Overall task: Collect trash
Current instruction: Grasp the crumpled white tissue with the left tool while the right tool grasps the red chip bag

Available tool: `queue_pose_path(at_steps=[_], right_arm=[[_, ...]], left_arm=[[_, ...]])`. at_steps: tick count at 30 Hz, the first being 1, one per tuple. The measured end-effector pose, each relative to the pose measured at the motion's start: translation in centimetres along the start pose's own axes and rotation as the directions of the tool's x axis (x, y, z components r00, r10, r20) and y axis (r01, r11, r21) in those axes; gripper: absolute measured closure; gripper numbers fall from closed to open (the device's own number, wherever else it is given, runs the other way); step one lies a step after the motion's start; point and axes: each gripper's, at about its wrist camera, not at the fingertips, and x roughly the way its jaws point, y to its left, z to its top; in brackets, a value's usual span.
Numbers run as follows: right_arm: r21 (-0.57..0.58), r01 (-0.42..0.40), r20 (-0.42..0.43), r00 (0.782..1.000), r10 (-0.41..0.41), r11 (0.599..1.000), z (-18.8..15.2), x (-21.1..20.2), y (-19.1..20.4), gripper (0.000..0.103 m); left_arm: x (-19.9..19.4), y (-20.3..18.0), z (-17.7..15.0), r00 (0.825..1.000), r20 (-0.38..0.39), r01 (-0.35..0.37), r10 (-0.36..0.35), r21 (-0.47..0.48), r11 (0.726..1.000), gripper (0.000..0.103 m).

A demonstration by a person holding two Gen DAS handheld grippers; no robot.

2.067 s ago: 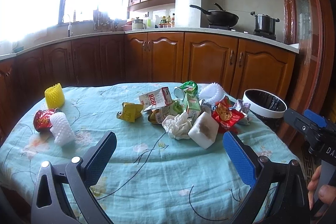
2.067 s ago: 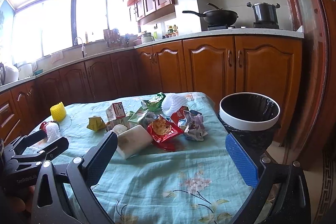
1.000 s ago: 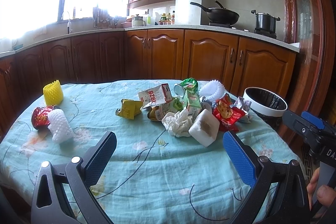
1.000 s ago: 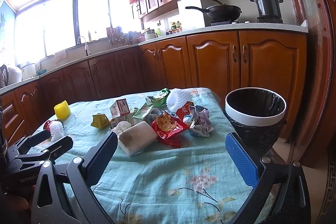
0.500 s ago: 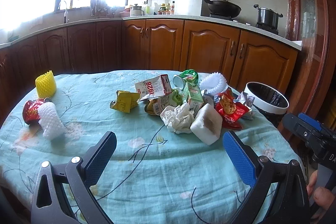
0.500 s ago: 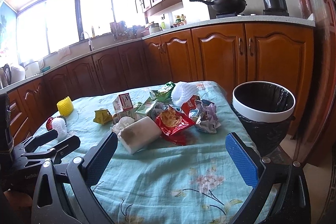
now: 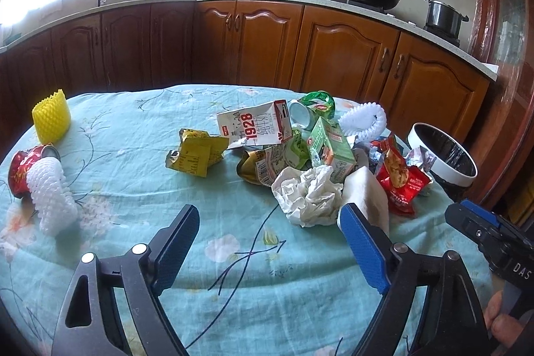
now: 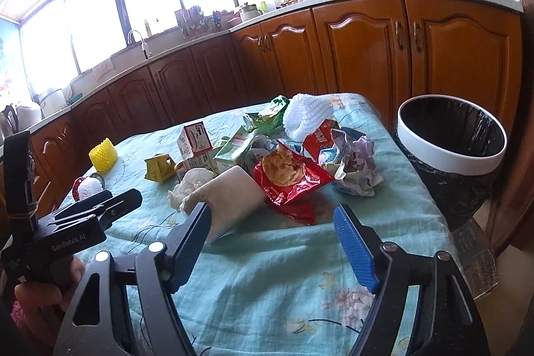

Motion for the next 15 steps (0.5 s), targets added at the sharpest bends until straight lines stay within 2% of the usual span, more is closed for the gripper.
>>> queue_pose_path(at_steps=[6, 13, 15], right_arm=[[0.071, 0.015, -0.066, 0.998, -0.011, 0.997, 0.6, 2.5, -2.3, 0.045], [0.118, 0.004, -0.131, 0.991, 0.012, 0.993, 1.7, 5.5, -3.7, 0.052], [0.129, -0.005, -0.155, 0.988, 0.025, 0.992, 1.8, 6.6, -4.0, 0.062]], left_arm=[[3.5, -0.3, 1.4, 0.997, -0.067, 0.028, -0.028, 0.002, 1.0, 0.028], [7.0, -0.8, 2.5, 0.989, -0.133, 0.06, -0.058, 0.009, 0.998, 0.03], [7.8, -0.8, 2.7, 0.987, -0.146, 0.067, -0.064, 0.01, 0.998, 0.033]])
